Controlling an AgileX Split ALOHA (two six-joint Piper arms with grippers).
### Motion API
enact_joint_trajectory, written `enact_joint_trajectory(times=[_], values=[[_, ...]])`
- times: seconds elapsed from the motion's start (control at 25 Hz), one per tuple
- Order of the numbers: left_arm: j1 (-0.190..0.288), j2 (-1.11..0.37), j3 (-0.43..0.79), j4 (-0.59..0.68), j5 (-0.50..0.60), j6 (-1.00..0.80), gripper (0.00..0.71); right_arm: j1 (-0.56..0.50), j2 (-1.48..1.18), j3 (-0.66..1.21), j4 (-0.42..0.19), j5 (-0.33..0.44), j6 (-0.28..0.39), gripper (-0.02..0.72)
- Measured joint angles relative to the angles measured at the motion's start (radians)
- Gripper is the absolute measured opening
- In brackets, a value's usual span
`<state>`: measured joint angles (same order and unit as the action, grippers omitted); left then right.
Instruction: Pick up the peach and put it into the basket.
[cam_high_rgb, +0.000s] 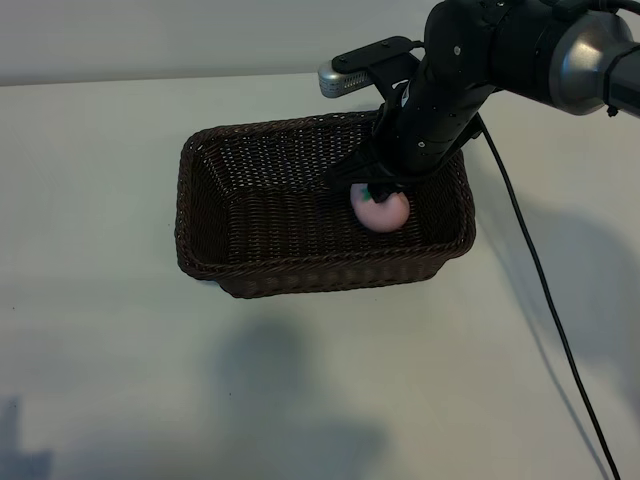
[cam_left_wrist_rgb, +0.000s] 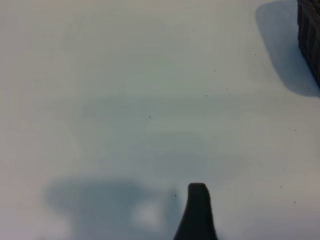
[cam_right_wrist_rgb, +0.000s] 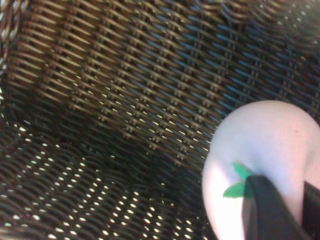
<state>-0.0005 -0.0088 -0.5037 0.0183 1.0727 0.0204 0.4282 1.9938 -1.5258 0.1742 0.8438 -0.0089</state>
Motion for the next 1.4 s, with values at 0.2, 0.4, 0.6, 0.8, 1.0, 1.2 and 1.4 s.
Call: enact_joint_trajectory(times=[0.2,0.4,0.6,0.8,1.0,1.2,1.4], values=[[0.0,0.0,0.0,0.0,0.0,0.001,0.595,0.0,-0.002,-0.003,0.002,0.016,-0.001,0.43],[0.0,0.0,0.0,0.0,0.0,0.001,0.595,0.0,-0.002,-0.074,0.006,0.094,-0.001,0.603],[0.0,0.0,0.0,0.0,0.0,0.002,0.595,0.0,-0.002,-0.225,-0.086,0.249,0.024,0.618],[0.0,0.0,0.0,0.0,0.0,0.002,0.594,-0.028,-0.002,-0.362,-0.204,0.348,0.053,0.618],[0.0,0.0,0.0,0.0,0.0,0.002,0.594,-0.163,-0.002,-0.399,-0.227,0.369,0.056,0.612],[0.0,0.0,0.0,0.0,0.0,0.002,0.594,-0.338,-0.002,-0.399,-0.231,0.373,0.049,0.596],[0.0,0.0,0.0,0.0,0.0,0.002,0.594,-0.501,-0.002,-0.399,-0.236,0.373,0.015,0.595]])
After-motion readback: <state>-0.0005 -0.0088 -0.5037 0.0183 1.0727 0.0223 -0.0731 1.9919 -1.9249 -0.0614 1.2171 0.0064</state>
